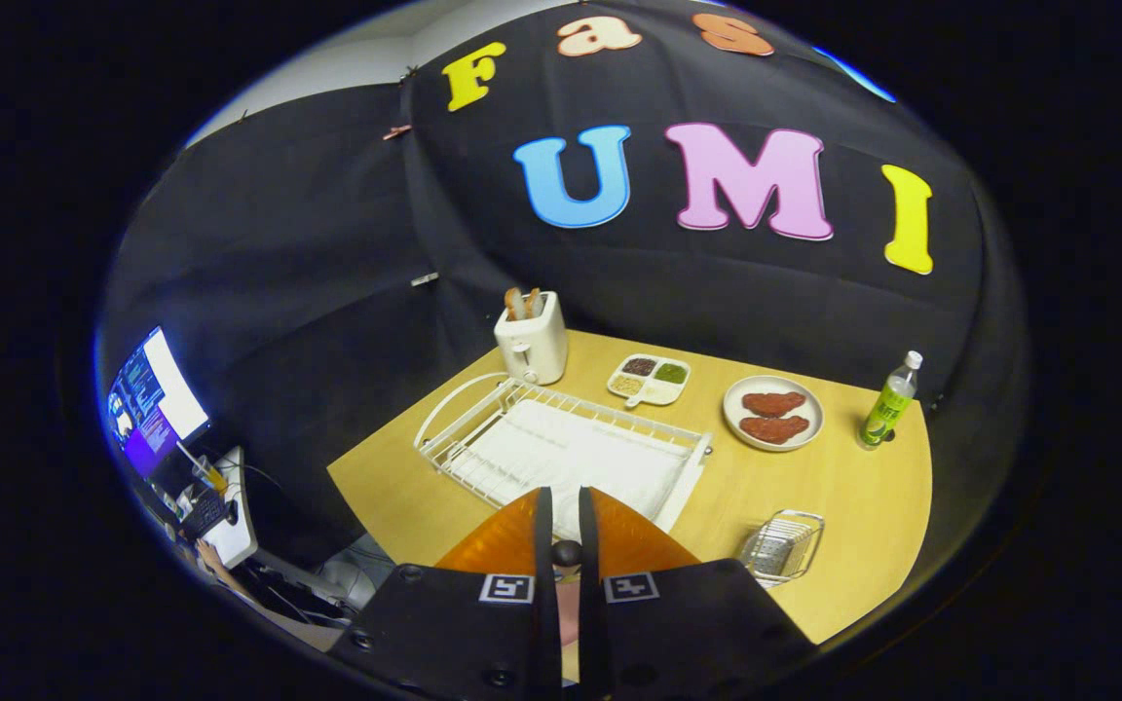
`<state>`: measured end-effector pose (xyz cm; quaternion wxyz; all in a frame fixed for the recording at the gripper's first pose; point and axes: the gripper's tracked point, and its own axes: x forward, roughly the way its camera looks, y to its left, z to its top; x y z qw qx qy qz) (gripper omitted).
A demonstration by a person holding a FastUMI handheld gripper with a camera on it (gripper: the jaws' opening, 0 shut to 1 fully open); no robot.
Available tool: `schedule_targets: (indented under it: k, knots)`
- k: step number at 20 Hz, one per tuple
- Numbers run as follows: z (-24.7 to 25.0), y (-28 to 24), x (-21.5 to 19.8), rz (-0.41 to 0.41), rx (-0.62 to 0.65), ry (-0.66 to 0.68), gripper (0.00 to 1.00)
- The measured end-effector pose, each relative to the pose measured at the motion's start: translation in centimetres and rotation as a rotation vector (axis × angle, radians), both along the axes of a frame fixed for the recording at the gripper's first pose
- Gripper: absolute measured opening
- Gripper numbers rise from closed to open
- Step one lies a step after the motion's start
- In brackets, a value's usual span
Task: Take the plate from the dish rack, then take the spoon from the basket and place it into the plate.
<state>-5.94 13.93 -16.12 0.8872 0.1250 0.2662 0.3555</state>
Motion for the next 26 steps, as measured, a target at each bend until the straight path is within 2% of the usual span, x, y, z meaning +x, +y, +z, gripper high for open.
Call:
schedule_targets:
  k: [5, 10, 14, 21, 26]
  knots:
    - [-4.5, 7.5, -2.3, 0.104, -0.012, 0.002, 0.11]
    - [-8.1, 11.2, -2.5, 0.142, -0.04, -0.02, 0.11]
    - [-9.9, 10.8, -3.1, 0.144, -0.059, -0.019, 0.11]
    - [-13.4, 6.4, -6.7, 0.182, -0.086, 0.07, 0.11]
    - [-16.7, 5.6, -8.0, 0.19, -0.148, 0.105, 0.15]
